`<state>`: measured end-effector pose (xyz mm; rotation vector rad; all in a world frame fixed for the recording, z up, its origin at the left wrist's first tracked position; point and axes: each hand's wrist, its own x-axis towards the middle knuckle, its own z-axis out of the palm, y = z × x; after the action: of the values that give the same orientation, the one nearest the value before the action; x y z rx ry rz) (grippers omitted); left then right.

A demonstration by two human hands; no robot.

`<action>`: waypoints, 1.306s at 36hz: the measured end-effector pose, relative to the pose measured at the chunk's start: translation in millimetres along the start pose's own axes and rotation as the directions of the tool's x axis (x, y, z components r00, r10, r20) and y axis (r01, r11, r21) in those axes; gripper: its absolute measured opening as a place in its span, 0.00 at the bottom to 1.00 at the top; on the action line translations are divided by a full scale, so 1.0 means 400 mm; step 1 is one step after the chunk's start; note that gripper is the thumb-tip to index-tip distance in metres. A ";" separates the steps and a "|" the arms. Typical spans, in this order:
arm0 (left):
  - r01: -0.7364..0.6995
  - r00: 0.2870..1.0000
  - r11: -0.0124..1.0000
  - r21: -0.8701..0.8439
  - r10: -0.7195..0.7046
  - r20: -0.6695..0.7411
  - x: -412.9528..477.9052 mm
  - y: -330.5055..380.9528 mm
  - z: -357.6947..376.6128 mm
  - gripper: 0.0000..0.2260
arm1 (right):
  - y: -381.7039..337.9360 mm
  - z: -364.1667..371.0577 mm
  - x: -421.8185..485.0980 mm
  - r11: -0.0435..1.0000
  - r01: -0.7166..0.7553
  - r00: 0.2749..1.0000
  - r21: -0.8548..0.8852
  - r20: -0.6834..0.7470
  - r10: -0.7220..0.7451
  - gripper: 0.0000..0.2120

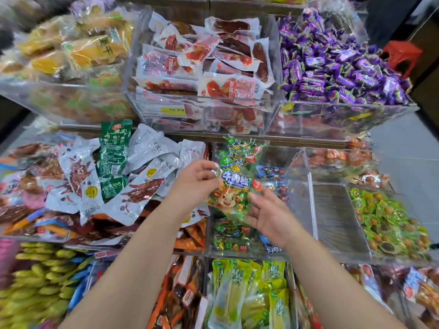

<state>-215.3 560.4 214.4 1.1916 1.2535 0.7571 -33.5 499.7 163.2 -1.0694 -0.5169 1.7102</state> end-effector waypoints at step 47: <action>0.000 0.979 0.205 0.979 0.201 -0.042 0.079 -0.184 -0.017 0.50 | -0.015 -0.064 0.215 0.590 -0.107 0.912 -0.800 -0.315 -0.262 0.49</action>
<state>-227.8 571.8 135.9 2.3236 1.9059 -0.0217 -17.2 576.5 119.1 -1.9708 -1.1116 1.0681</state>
